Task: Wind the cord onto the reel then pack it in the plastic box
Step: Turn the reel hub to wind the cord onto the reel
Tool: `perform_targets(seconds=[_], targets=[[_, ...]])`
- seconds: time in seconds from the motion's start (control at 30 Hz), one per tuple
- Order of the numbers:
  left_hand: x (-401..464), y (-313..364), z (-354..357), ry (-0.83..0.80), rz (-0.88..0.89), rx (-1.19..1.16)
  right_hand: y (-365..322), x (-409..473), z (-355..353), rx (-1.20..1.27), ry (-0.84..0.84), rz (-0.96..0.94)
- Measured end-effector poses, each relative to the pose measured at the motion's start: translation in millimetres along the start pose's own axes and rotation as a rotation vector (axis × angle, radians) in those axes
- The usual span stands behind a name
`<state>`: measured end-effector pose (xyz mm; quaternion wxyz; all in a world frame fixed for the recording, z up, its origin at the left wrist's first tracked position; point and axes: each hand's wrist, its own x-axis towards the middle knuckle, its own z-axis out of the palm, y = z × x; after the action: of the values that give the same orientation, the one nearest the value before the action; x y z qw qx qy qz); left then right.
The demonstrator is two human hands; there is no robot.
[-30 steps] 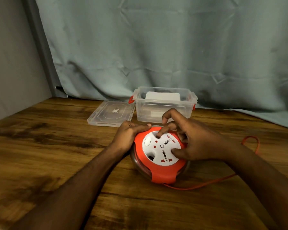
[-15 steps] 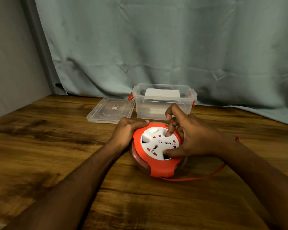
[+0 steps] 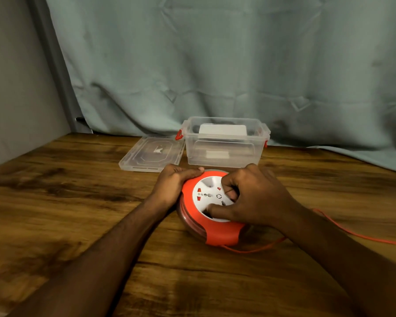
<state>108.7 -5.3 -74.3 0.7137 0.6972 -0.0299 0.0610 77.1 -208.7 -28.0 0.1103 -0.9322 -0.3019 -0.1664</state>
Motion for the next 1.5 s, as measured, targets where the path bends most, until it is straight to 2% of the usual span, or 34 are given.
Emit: perform_targets(seconds=[0.13, 0.37, 0.53, 0.67, 0.83, 1.23, 1.5], targets=[[-1, 2, 1, -0.002, 0.005, 0.011, -5, 0, 7, 0.013, 0.074, -0.006], [-5, 6, 2, 0.018, -0.002, -0.011, 2, -1, 0, 0.041, 0.09, -0.169], [-5, 7, 4, -0.001, 0.001, 0.029, 19, -2, -22, 0.347, -0.105, -0.179], [-6, 8, 5, -0.046, 0.013, 0.036, 30, 1, -21, 0.397, -0.205, -0.163], [-5, 8, 5, -0.075, 0.025, 0.061, 34, 2, -20, 0.501, -0.244, -0.129], [-6, 6, 4, -0.163, -0.004, 0.09, 30, 2, -30, 0.38, -0.303, -0.155], [-7, 8, 3, -0.181, -0.009, 0.109, 22, 3, -17, 0.348, -0.266, -0.22]])
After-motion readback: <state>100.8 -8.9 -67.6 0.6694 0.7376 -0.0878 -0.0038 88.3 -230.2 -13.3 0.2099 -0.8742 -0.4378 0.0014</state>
